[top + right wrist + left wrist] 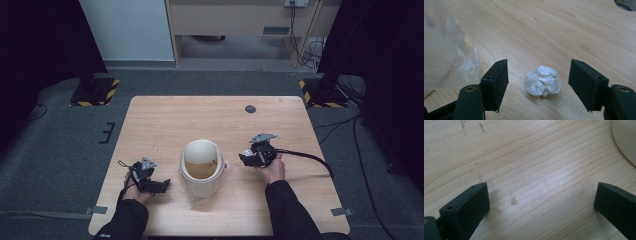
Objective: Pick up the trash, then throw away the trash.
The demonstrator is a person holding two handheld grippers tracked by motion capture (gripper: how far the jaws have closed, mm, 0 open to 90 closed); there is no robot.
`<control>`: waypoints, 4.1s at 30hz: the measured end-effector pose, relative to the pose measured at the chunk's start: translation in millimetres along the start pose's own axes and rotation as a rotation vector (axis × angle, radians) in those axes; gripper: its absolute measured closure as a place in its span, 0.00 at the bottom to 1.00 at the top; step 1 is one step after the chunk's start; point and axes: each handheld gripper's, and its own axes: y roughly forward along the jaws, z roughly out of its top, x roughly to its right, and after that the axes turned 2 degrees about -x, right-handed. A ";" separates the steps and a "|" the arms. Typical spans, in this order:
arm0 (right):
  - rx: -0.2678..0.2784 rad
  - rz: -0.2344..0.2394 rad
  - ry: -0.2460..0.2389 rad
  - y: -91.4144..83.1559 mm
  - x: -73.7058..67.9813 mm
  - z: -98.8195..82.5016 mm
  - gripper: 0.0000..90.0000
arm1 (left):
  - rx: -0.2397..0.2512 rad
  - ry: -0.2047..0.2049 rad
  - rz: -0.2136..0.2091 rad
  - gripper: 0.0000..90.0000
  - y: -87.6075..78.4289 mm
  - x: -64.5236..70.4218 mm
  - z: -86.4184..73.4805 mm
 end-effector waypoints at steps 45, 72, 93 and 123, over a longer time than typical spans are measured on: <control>-0.026 0.042 0.000 -7.7 2.3 2.7 0.75 | 0.000 0.000 0.000 0.00 0.0 0.0 0.1; 0.238 0.160 0.055 -103.3 15.4 -0.7 0.76 | 0.011 -0.005 0.003 0.00 0.2 0.5 -1.2; 0.442 0.214 0.021 -165.9 7.4 19.6 0.76 | 0.019 0.003 -0.003 0.00 0.6 -0.3 -1.5; 0.496 0.390 -0.095 -182.2 -52.9 39.1 0.76 | 0.034 0.002 0.000 0.00 1.5 0.2 -2.4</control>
